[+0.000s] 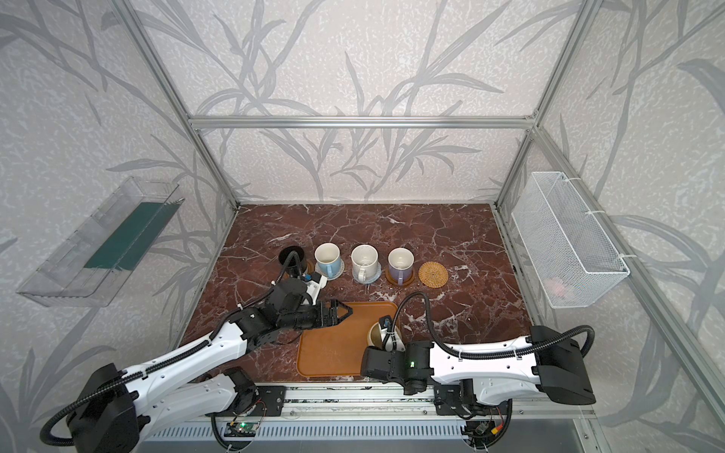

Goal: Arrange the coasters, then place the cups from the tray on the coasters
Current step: 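Lower the right gripper onto the beige glazed mug on the tray, then grasp the beige glazed mug rim with the right gripper and lift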

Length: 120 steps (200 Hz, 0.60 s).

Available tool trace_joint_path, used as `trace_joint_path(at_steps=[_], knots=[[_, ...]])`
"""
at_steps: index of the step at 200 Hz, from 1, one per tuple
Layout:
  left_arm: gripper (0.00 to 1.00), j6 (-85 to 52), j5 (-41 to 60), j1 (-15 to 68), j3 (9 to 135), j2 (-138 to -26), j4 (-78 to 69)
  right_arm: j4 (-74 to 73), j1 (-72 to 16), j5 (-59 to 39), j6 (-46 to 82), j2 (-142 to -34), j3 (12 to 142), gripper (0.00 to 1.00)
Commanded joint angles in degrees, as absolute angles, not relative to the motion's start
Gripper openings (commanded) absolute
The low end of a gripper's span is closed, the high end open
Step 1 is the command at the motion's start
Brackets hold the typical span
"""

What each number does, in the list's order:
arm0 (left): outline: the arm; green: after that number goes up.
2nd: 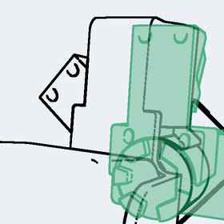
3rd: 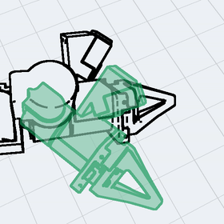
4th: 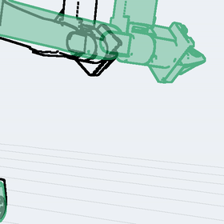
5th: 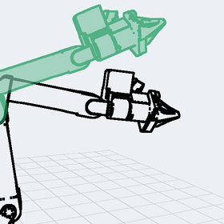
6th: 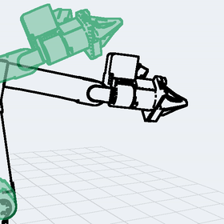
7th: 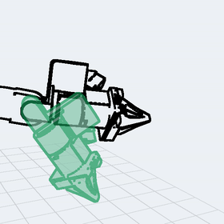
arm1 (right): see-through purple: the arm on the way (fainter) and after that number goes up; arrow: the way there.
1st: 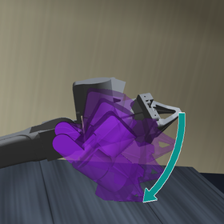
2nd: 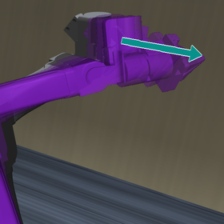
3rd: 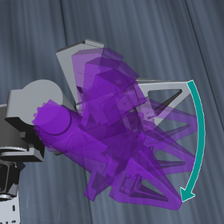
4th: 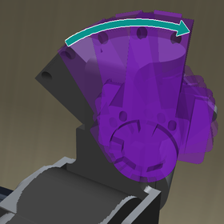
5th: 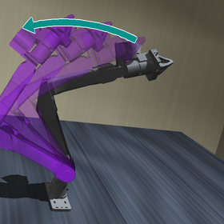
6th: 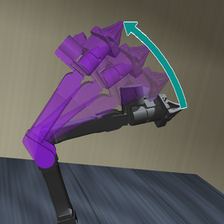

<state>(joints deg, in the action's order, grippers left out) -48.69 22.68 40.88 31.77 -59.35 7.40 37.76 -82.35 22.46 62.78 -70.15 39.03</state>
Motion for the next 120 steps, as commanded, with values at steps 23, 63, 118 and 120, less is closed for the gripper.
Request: trace_joint_path(at_steps=[23, 63, 118, 120], knots=[[0.99, -49.5, 22.6, 41.3, 31.2, -59.3, 6.0, 39.5, -82.9, 23.8, 64.2, -72.1, 38.9, 0.54], [0.99, -49.7, 22.5, 41.4, 31.2, -59.3, 5.7, 37.8, -82.9, 24.0, 64.2, -71.9, 38.7, 0.41], [0.99, -49.7, 22.4, 41.5, 31.1, -59.6, 5.2, 36.7, -82.9, 24.0, 63.9, -72.2, 38.4, 0.28], [0.99, -49.7, 22.4, 41.5, 31.0, -59.6, 5.2, 36.6, -82.9, 24.0, 63.9, -72.2, 38.3, 0.27]])
